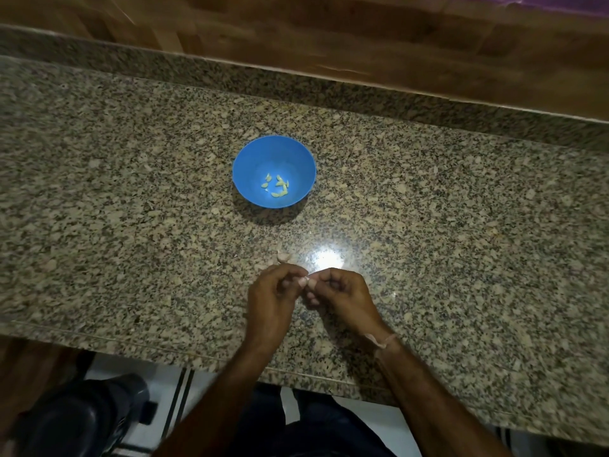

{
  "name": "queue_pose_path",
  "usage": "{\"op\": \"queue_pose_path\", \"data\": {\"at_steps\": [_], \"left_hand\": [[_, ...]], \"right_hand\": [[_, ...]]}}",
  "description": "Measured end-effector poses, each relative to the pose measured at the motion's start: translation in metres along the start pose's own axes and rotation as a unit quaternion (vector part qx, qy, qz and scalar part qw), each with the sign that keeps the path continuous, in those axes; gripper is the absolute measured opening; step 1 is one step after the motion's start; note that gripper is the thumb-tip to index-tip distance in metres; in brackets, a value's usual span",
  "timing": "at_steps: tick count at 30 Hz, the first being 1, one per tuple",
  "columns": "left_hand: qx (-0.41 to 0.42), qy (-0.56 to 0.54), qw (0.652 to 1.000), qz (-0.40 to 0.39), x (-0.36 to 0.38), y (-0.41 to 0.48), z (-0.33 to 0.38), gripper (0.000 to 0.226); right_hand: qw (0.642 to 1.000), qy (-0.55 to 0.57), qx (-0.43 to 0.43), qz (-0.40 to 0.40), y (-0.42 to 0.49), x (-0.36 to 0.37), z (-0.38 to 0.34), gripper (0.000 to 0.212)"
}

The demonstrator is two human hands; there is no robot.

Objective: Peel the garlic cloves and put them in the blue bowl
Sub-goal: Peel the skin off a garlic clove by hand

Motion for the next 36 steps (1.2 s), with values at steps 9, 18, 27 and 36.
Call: {"op": "queue_pose_path", "data": {"at_steps": [9, 18, 27, 36], "left_hand": [[-0.024, -0.057, 0.998, 0.008, -0.002, -0.009, -0.003, 0.022], [0.055, 0.270, 0.961, 0.000, -0.016, -0.013, -0.018, 0.040], [0.079, 0.326, 0.942, -0.001, -0.020, -0.015, -0.025, 0.057], [0.075, 0.288, 0.954, -0.032, -0.018, -0.011, -0.025, 0.042]], "right_hand": [[0.984, 0.132, 0.117, 0.010, -0.013, 0.015, 0.017, 0.030], [0.907, -0.412, -0.048, 0.072, 0.004, -0.006, -0.018, 0.015], [0.861, -0.494, -0.024, 0.117, 0.009, 0.000, -0.017, 0.017], [0.850, -0.503, -0.048, 0.151, -0.003, 0.007, -0.020, 0.014]]}}
Point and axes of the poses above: each hand's wrist, its own y-axis towards the middle knuckle, its own x-axis out of the palm, z = x × y, the point moved 8 cm from there along y, towards the middle knuckle, and after that the axes turned 6 degrees about -y, right-handed, at the moved point
